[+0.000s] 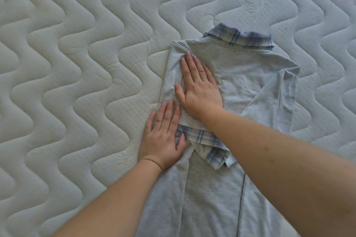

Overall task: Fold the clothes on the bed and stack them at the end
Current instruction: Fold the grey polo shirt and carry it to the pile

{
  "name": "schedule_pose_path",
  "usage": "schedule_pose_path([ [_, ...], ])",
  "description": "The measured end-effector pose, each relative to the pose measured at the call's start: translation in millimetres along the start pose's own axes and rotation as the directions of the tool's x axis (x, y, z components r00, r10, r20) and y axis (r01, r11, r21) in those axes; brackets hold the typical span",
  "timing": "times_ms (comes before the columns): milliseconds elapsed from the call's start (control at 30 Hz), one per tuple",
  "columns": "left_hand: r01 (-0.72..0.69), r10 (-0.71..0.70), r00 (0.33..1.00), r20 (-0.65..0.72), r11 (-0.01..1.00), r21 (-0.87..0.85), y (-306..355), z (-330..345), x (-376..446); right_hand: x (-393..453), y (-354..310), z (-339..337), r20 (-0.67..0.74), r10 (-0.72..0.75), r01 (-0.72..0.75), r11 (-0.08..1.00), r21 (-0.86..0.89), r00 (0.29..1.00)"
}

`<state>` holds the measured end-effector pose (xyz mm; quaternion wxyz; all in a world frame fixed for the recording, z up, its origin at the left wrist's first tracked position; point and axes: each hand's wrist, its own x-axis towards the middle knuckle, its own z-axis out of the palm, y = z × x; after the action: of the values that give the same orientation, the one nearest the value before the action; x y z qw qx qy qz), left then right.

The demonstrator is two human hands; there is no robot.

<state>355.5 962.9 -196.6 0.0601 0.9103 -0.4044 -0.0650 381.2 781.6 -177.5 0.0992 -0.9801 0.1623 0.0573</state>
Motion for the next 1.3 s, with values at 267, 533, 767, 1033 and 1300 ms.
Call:
schedule_pose_path([
  [267, -0.022, 0.022, 0.999, -0.029, 1.0, -0.002, 0.3, 1.6, 0.6, 0.8, 3.0, -3.9, 0.028, 0.005, -0.005, 1.0, 0.005, 1.0],
  [533, -0.005, 0.004, 0.999, -0.042, 1.0, -0.009, 0.2, 2.6, 0.8, -42.5, 52.8, -38.2, -0.288, 0.292, -0.237, 0.948, 0.213, 0.912],
  [767, 0.01, -0.01, 0.999, -0.047, 1.0, -0.002, 1.6, 3.0, 0.5, -95.6, 142.8, -17.6, -0.116, 0.554, -0.542, 0.832, 0.122, 0.824],
  [1033, 0.021, -0.021, 1.0, 0.009, 1.0, 0.017, 3.2, -2.7, 2.1, -91.3, 147.3, -3.4, -0.107, 0.546, -0.534, 0.837, 0.117, 0.831],
  [1300, 0.03, -0.002, 0.966, 0.259, 0.994, -0.103, 0.8, -31.5, 10.9, -91.1, 147.4, -4.0, -0.114, 0.541, -0.53, 0.84, 0.115, 0.833],
])
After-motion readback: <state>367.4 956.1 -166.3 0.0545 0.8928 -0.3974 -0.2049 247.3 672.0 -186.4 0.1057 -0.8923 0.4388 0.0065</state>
